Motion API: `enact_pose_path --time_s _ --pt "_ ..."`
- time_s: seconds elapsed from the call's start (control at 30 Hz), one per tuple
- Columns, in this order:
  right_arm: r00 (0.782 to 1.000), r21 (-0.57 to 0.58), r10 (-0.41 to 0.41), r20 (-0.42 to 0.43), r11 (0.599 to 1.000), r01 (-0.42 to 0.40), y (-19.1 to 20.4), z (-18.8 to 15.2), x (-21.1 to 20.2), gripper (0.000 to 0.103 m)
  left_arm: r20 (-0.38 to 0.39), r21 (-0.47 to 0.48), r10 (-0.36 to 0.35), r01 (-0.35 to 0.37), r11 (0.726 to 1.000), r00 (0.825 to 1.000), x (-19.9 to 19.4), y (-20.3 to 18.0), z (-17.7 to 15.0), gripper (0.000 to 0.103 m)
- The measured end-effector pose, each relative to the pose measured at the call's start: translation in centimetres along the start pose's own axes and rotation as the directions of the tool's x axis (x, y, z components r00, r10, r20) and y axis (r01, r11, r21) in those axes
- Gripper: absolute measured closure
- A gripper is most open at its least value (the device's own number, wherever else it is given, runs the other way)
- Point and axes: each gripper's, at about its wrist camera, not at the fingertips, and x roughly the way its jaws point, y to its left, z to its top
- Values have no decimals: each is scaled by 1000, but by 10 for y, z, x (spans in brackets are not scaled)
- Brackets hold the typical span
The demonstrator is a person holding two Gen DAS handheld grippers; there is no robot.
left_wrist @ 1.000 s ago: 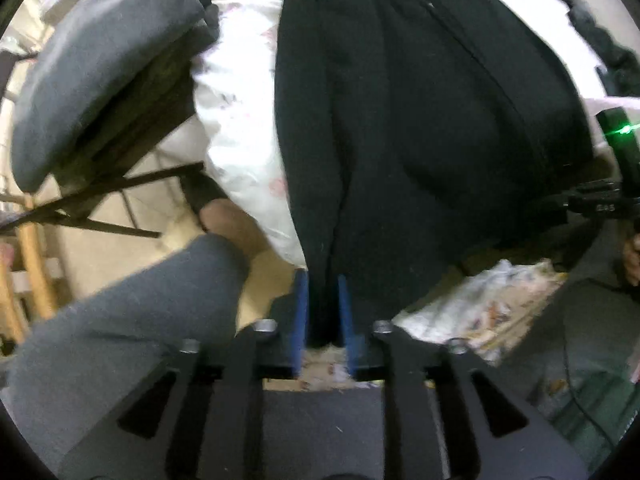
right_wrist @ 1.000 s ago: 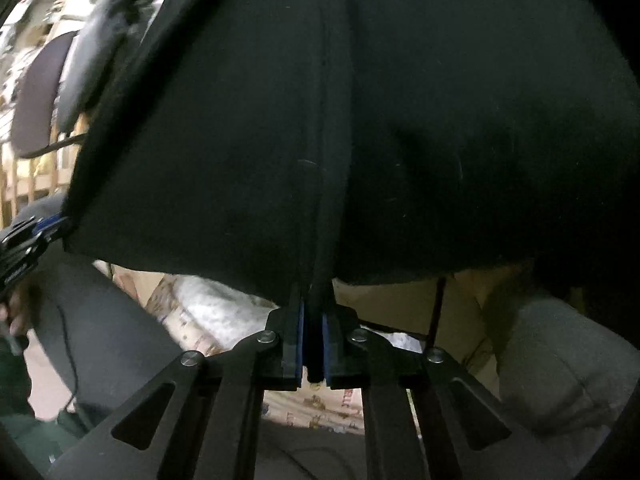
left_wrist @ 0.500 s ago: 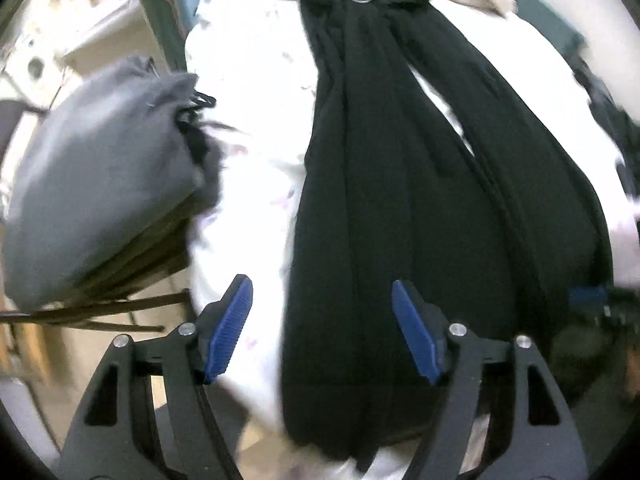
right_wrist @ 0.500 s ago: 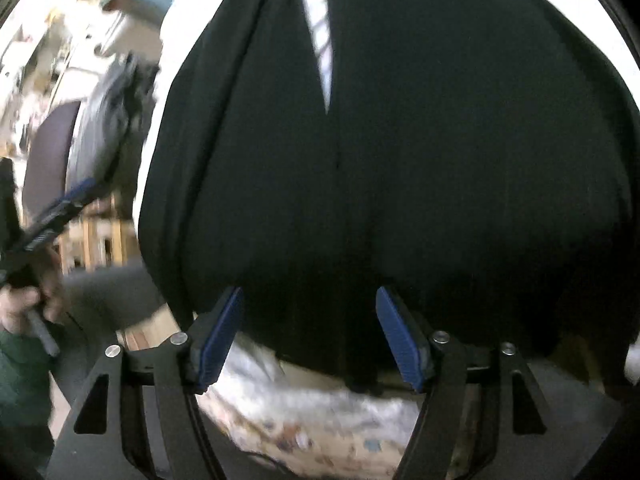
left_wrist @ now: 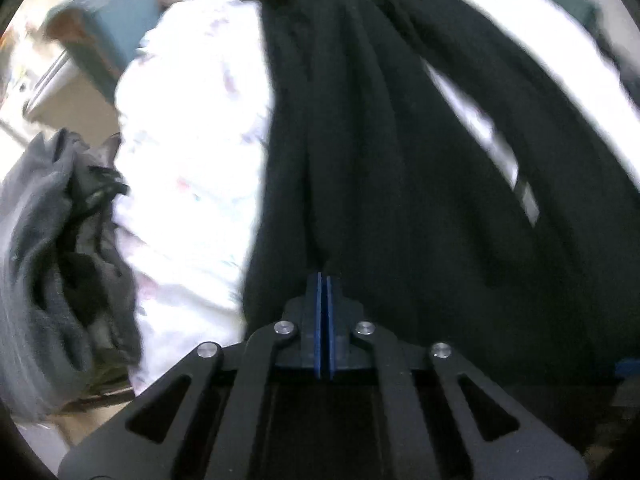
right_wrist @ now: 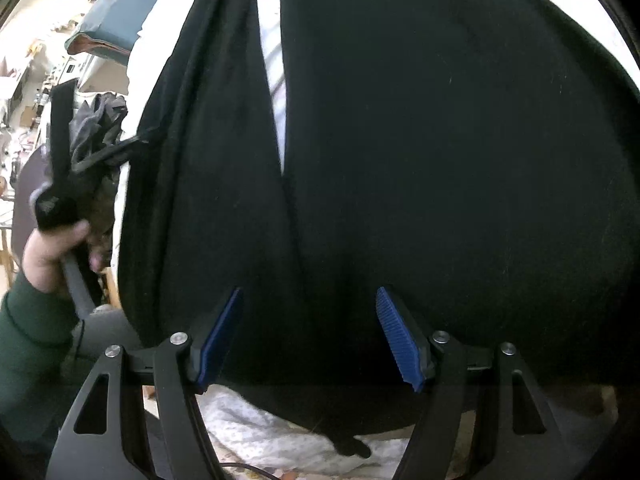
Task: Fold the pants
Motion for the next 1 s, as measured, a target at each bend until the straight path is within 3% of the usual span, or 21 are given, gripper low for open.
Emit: enact_pose_path --time_s 0.1,0.17,0.23,0.33,0.37,0.43,0.53,0.57,0.6,0.67,0.7,0.83,0.87,0.9,0.93,1.0 --pt "999 34 40 3 999 -40 -6 5 -3 32 118 -64 -53 61 996 992 -55 33 -3 103" --pt "998 39 67 10 997 -67 -5 8 -5 32 155 -102 -5 21 995 988 -82 57 -9 103" --pt "995 33 96 15 995 -96 1 8 -7 32 128 -154 64 -44 987 990 -85 85 -14 103" --pt "994 6 113 10 994 -113 12 8 -5 32 57 -194 173 -159 968 983 -60 116 -18 103" --pt "994 -5 109 9 994 -109 15 8 -5 32 34 -220 162 -151 964 986 -51 123 -19 103" --pt "996 -12 92 7 996 -92 18 8 -2 32 30 -265 51 -41 963 998 -40 124 -23 103" --pt "996 19 85 7 996 -85 14 8 -1 32 47 -283 -63 74 956 997 -33 101 -17 100" --pt "997 29 82 9 996 -82 13 7 -1 32 38 -273 -93 100 957 995 -29 89 -13 89" --pt "997 31 79 11 996 -80 12 7 -1 32 30 -255 -117 121 959 993 -25 78 -9 62" --pt "998 24 69 14 997 -69 11 8 -1 32 27 -198 -115 118 973 993 -18 45 -2 27" --pt "998 19 62 15 998 -62 12 9 0 32 28 -168 -91 95 981 995 -15 35 0 24" --pt "999 23 40 10 999 -40 6 9 0 32 -49 -43 37 -39 998 998 19 6 4 24" --pt "999 27 39 9 999 -39 6 10 0 32 -55 -31 55 -57 998 997 24 4 3 34" --pt "999 29 39 10 999 -39 5 10 0 32 -51 -16 56 -57 998 997 26 3 3 72" --pt "999 28 39 14 999 -40 6 11 -1 32 -60 -8 49 -50 999 997 29 4 3 94" --pt "999 17 31 25 999 -31 8 12 -3 32 -61 -50 41 -45 998 997 21 15 5 100"
